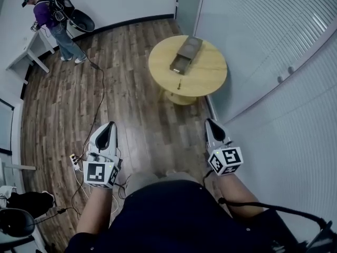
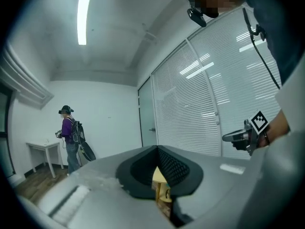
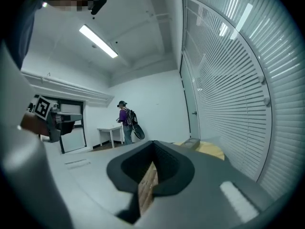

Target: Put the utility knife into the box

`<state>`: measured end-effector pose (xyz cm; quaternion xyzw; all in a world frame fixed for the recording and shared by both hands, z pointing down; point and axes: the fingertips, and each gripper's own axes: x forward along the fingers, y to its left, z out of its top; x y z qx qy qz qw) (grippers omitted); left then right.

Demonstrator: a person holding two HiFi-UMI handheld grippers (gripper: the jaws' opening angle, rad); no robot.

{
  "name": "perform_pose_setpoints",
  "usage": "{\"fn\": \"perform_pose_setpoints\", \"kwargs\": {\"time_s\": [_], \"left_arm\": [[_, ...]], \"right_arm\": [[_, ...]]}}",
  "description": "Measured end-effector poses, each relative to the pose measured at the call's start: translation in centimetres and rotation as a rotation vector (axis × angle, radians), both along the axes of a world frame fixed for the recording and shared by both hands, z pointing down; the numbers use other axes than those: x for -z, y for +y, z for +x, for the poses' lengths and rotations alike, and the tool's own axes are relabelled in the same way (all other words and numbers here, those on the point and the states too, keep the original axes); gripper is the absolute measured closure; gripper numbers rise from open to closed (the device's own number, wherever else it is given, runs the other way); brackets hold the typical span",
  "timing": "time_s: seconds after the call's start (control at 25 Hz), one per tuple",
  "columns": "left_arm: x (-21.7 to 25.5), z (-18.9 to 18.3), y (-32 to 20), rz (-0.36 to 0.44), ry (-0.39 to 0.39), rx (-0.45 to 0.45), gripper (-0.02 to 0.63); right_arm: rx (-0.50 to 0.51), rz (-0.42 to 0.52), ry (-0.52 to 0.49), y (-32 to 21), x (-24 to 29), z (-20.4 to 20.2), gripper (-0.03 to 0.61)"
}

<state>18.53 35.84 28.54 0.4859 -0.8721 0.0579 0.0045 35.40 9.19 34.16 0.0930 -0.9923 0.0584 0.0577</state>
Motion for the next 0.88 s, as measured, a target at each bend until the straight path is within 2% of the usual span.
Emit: {"fn": "perform_pose_setpoints", "kwargs": {"time_s": [0.12, 0.32, 0.44, 0.6, 0.88], "left_arm": [[-0.9, -0.6, -0.7, 0.009, 0.004, 0.031, 0.611], [-1.8, -1.7, -0.9, 0.004, 0.044, 0.023, 0.611], [-1.8, -3.8, -2.0, 0.014, 0.081, -0.001, 0.611], [-0.9, -6.7, -2.8, 0.026, 0.059, -0.038, 0.611], [-2.5, -13.6, -5.1, -0.011, 0.072, -0.112, 0.611]], "right_arm": [[0.036, 0.044, 0.018, -0.4, -0.9, -0.7, 0.571], [0.036, 0.007, 0.032, -1.1, -1.2, -2.7, 0.571], [0.023, 0.032, 0.045, -1.7, -1.0, -4.7, 0.571], [0.017, 0.035, 0.069, -1.4, -1.8, -6.9, 0.571], [-0.096, -0.017, 0.097, -3.3, -3.4, -10.7, 0.571]]}}
